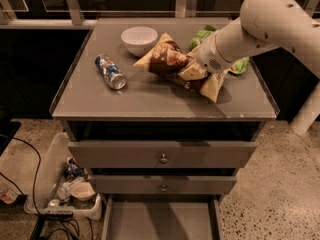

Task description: Place brown chip bag into bottom drawer

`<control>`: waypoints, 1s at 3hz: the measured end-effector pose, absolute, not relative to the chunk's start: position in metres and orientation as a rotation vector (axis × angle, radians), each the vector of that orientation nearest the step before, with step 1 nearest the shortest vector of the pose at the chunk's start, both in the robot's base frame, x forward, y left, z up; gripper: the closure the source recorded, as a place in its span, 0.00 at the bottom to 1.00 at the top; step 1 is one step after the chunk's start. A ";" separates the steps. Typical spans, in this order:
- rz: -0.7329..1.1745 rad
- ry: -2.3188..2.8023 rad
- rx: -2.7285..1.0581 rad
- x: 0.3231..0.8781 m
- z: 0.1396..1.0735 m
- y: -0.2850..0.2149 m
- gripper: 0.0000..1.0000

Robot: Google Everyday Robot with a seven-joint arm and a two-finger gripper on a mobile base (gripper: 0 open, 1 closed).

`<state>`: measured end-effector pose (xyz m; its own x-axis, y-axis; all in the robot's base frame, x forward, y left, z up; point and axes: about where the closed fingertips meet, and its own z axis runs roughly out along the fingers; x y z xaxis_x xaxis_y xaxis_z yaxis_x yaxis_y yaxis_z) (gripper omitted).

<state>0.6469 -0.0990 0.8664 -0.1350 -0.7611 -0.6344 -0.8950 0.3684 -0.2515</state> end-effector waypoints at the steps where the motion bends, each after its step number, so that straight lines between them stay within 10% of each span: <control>1: 0.239 1.895 -1.434 0.624 0.887 -0.108 1.00; 3: 0.246 1.833 -1.435 0.547 0.918 -0.128 1.00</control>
Offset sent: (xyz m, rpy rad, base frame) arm -0.1067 -0.0311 0.0602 0.0510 -0.0755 0.0582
